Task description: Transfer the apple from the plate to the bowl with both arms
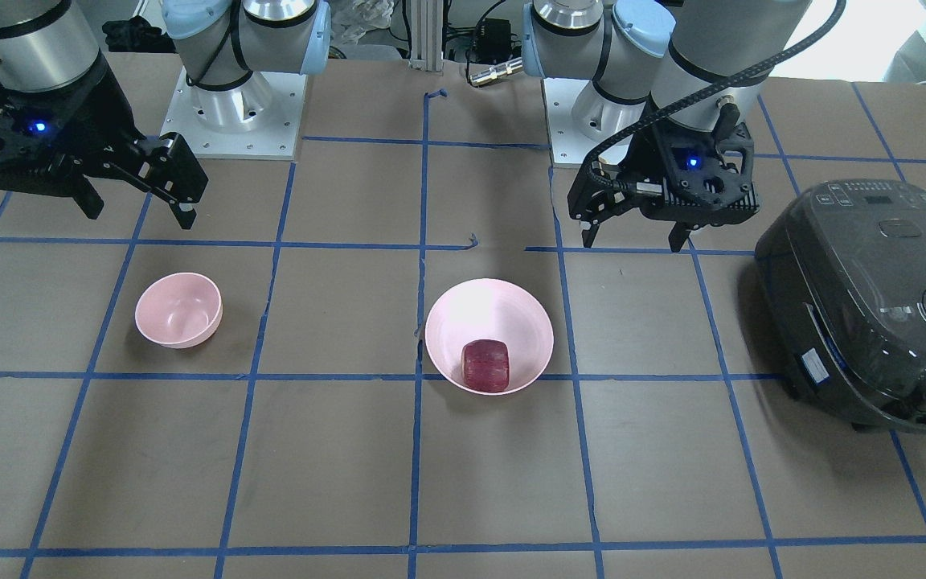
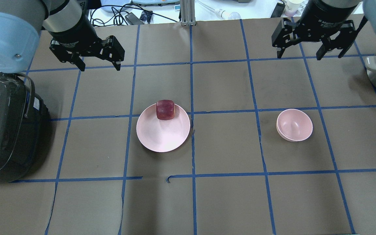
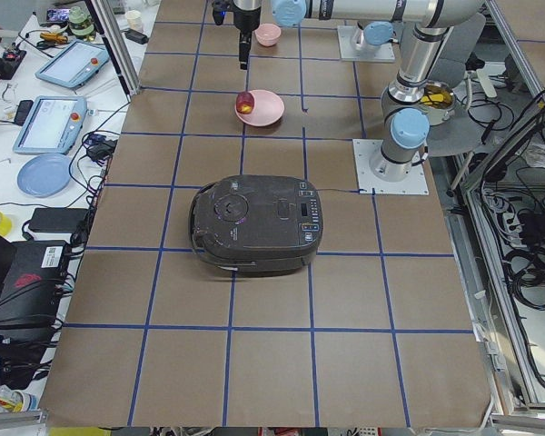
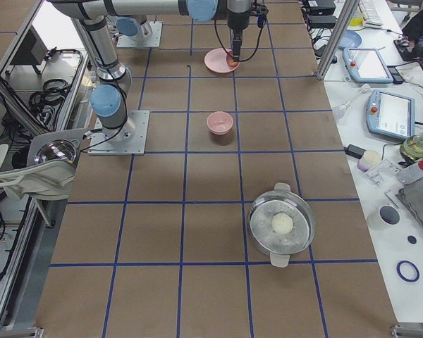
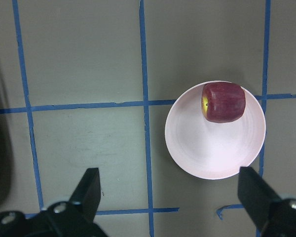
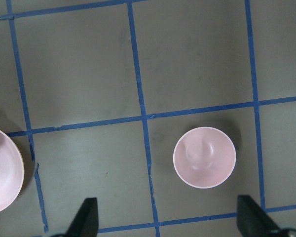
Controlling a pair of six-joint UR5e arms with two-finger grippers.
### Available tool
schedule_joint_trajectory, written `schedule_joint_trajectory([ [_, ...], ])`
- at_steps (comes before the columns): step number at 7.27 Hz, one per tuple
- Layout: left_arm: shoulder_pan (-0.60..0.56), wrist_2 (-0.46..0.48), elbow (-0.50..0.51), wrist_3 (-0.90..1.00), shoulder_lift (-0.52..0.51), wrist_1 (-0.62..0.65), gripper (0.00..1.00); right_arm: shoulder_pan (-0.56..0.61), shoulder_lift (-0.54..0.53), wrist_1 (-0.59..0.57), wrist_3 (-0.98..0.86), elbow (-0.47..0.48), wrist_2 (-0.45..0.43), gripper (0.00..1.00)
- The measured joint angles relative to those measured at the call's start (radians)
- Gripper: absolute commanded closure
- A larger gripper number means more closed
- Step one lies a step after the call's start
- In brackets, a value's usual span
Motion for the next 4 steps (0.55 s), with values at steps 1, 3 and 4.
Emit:
schedule_joint_trajectory([
  [1,0.001,0.0,-0.001,0.0,0.0,0.0,0.0,0.0,0.0,0.0,0.0,0.0,0.0,0.0],
  [3,-0.001,0.001,-0.003,0.0,0.002,-0.002,0.0,0.0,0.0,0.0,0.0,0.0,0.0,0.0],
  [4,-0.002,0.002,-0.01,0.0,0.003,-0.009,0.0,0.0,0.0,0.001,0.0,0.0,0.0,0.0],
])
